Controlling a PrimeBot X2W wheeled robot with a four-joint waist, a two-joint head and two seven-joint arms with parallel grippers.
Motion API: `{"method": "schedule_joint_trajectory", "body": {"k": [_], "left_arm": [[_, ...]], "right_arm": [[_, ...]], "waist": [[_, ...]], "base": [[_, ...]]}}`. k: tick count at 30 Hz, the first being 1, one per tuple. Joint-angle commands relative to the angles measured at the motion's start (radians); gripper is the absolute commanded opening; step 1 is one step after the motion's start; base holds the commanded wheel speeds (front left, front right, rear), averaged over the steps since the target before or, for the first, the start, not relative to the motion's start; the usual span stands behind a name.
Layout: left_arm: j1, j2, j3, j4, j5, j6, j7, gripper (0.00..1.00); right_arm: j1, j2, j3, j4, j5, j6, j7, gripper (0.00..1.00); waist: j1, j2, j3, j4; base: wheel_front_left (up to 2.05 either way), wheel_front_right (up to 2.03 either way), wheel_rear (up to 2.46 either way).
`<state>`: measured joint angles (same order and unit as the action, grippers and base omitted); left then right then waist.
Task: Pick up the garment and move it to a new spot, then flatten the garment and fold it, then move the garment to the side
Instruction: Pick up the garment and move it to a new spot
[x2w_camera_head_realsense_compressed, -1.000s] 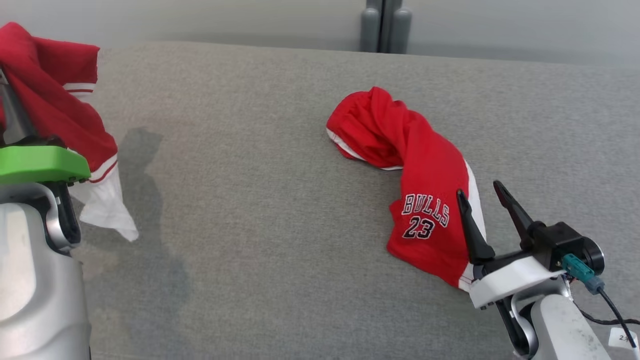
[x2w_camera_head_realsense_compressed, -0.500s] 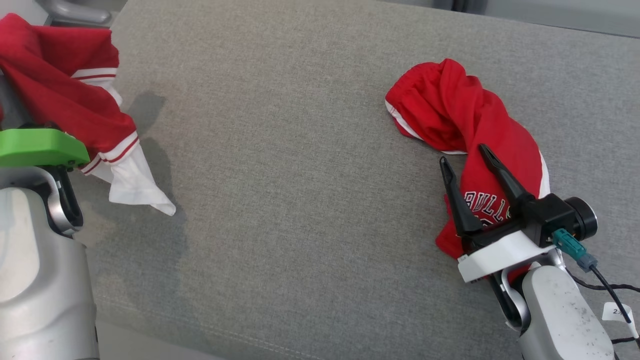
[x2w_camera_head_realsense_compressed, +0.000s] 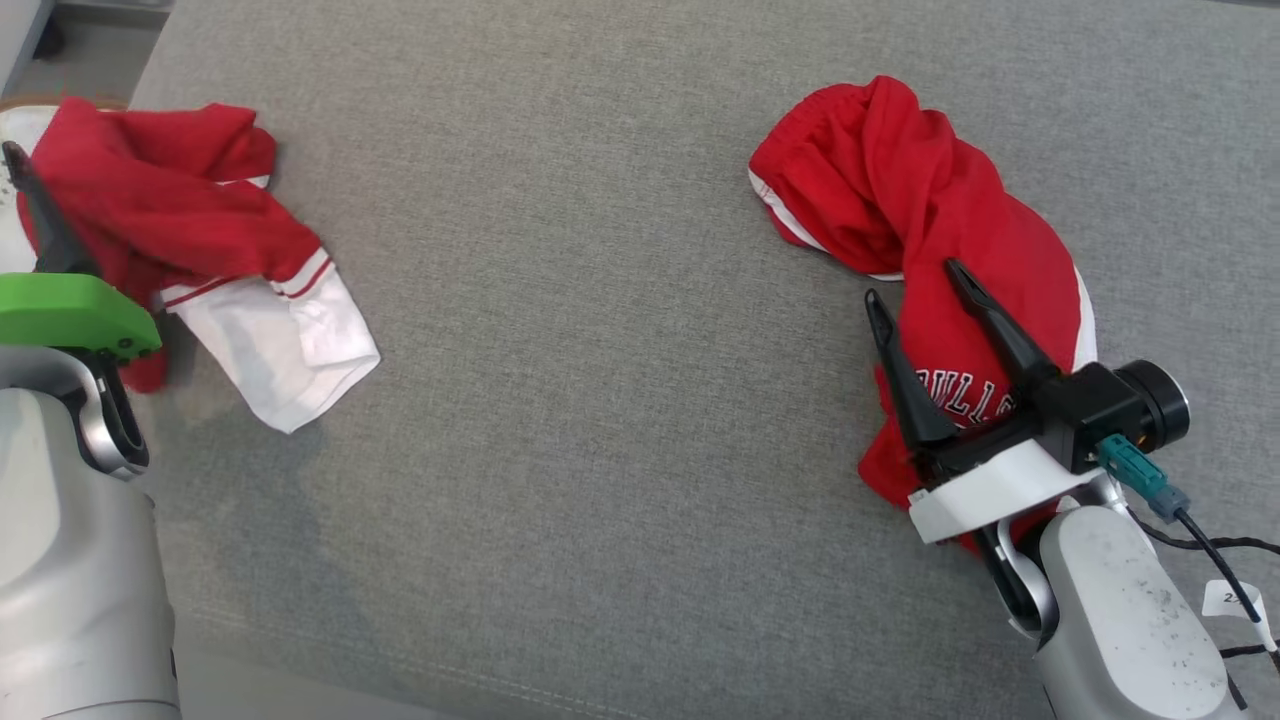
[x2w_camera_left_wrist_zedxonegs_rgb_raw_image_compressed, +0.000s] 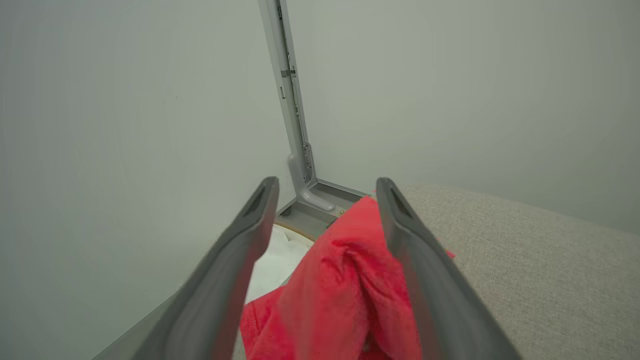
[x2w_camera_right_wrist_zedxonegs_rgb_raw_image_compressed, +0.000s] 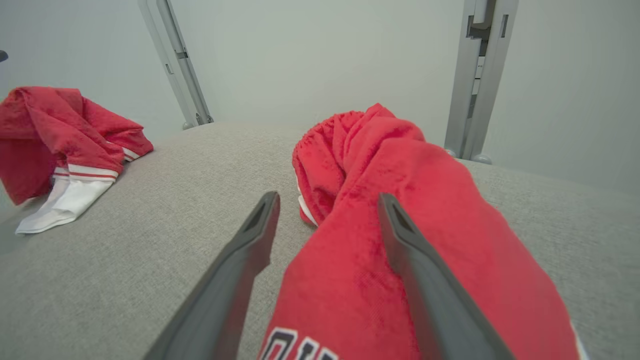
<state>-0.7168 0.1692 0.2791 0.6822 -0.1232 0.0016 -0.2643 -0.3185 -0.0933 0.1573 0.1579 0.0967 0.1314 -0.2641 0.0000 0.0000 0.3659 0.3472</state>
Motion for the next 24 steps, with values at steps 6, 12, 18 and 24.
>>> {"method": "schedule_joint_trajectory", "body": {"k": [6, 12, 18, 24], "left_arm": [[-0.011, 0.001, 0.012, -0.037, 0.019, -0.006, 0.000, 1.00], [-0.026, -0.034, -0.030, -0.106, 0.025, -0.074, 0.000, 1.00], [-0.016, -0.072, -0.128, -0.117, 0.041, -0.116, 0.000, 1.00], [0.044, -0.101, -0.234, -0.107, 0.024, -0.128, 0.000, 1.00]], "right_arm": [[0.012, -0.005, -0.023, -0.003, 0.009, -0.001, -0.001, 1.00], [0.028, 0.011, -0.031, 0.006, 0.012, -0.001, -0.001, 1.00], [0.053, 0.028, -0.040, 0.012, 0.021, -0.001, -0.001, 1.00], [0.078, 0.037, -0.054, 0.017, 0.023, -0.001, -0.001, 1.00]], "waist": [[0.0000, 0.0000, -0.013, -0.025], [0.0000, 0.0000, -0.066, -0.044], [0.0000, 0.0000, -0.132, -0.107], [0.0000, 0.0000, -0.177, -0.205]], "base": [[0.00, 0.00, 0.00], [0.00, 0.00, 0.00], [0.00, 0.00, 0.00], [0.00, 0.00, 0.00]]}}
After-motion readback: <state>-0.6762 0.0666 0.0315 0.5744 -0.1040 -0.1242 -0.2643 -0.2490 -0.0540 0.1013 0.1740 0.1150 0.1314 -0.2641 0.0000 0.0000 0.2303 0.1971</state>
